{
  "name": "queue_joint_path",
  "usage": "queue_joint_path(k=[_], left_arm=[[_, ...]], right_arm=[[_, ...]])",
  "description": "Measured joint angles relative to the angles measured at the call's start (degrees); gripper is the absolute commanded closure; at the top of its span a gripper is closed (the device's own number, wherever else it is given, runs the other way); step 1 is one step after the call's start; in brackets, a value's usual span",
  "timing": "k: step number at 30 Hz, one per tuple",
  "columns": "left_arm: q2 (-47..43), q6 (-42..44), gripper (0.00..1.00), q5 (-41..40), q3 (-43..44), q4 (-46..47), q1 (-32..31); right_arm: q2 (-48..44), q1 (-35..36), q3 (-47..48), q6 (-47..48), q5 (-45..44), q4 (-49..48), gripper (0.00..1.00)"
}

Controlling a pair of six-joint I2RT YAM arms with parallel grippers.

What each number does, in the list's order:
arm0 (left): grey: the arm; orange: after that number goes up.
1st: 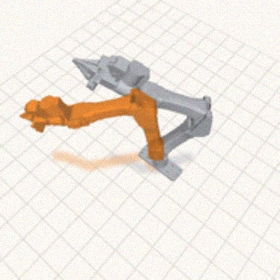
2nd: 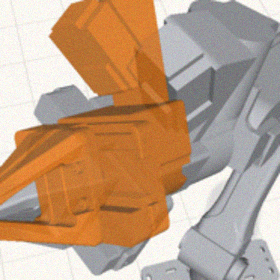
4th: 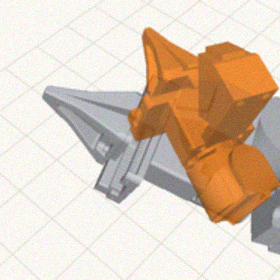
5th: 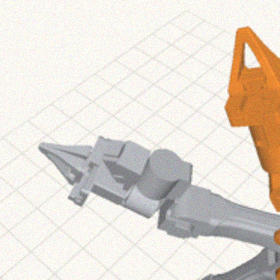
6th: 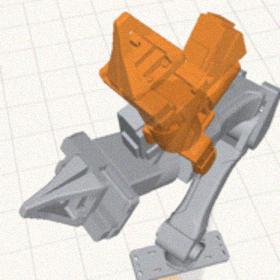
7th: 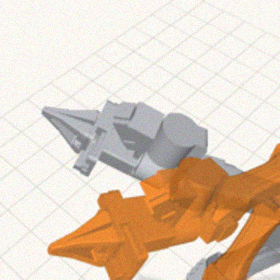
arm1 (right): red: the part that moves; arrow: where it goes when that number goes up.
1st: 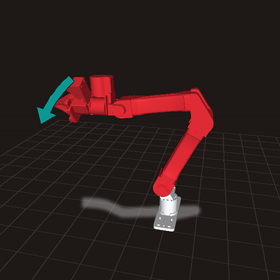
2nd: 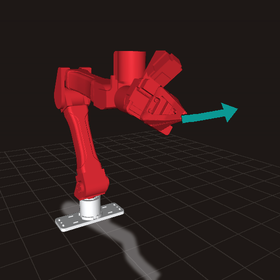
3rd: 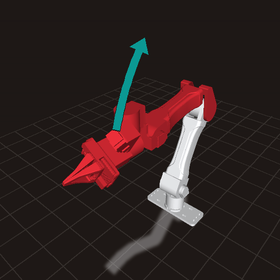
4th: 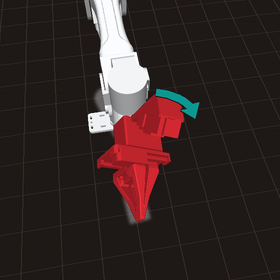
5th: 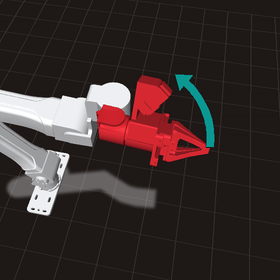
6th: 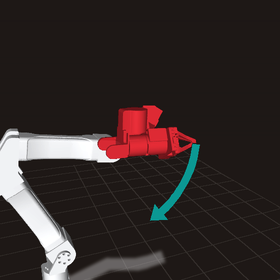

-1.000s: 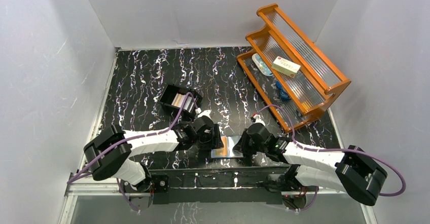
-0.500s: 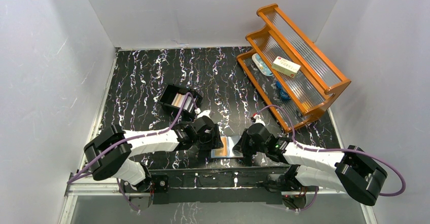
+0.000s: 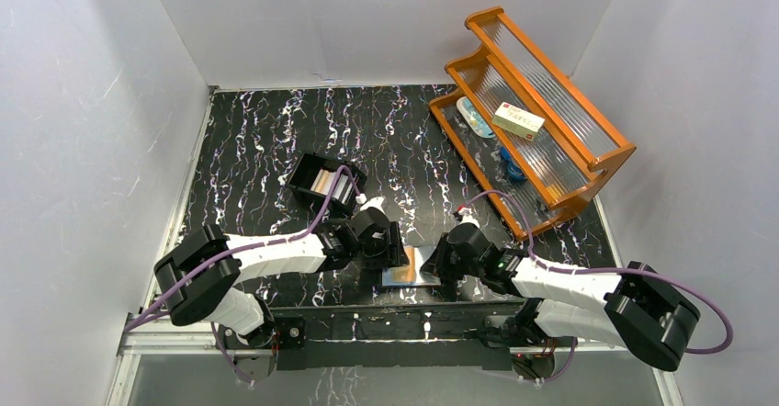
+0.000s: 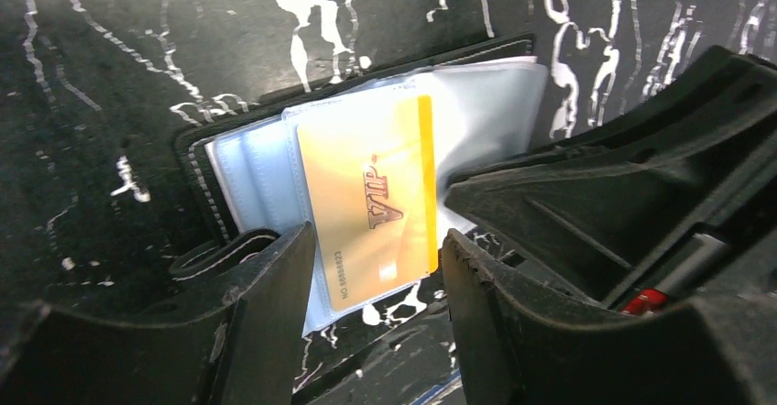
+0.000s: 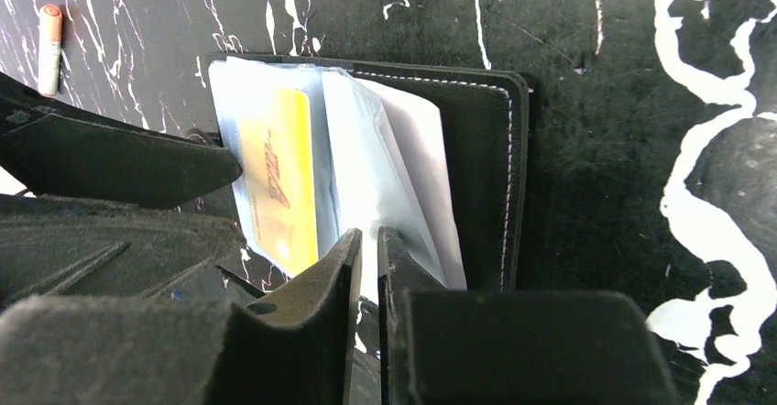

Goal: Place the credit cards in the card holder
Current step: Insert the credit card into the card holder.

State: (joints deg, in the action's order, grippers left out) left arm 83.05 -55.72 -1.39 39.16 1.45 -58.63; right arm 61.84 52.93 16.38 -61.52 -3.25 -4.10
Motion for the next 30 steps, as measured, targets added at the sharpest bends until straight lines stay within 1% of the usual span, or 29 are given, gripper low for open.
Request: queue_joint_path(k=[13,15,22,30], left_arm=[[-0.3,-1.1,0.48,4.7,-1.3,8.8,0.0],[-0.4,-1.4,0.48,4.6,-1.3,8.2,0.0],[-2.1,-1.5,0.46,0.8,-1.2,0.9,0.0],[-1.8,-1.7,0.45,-0.6,-1.2,-0.6,0.0]], right_arm=[[0.9,0.0,-0.1,-0.3,0.3,-1.4,0.80],[0.9,0.0,-0.1,-0.3,0.4,-1.5,0.80],[0.9,0.0,-0.1,-0.3,0.4,-1.5,0.80],[0.8,0.0,-0.3,-0.3,0.3,-1.6,0.81]])
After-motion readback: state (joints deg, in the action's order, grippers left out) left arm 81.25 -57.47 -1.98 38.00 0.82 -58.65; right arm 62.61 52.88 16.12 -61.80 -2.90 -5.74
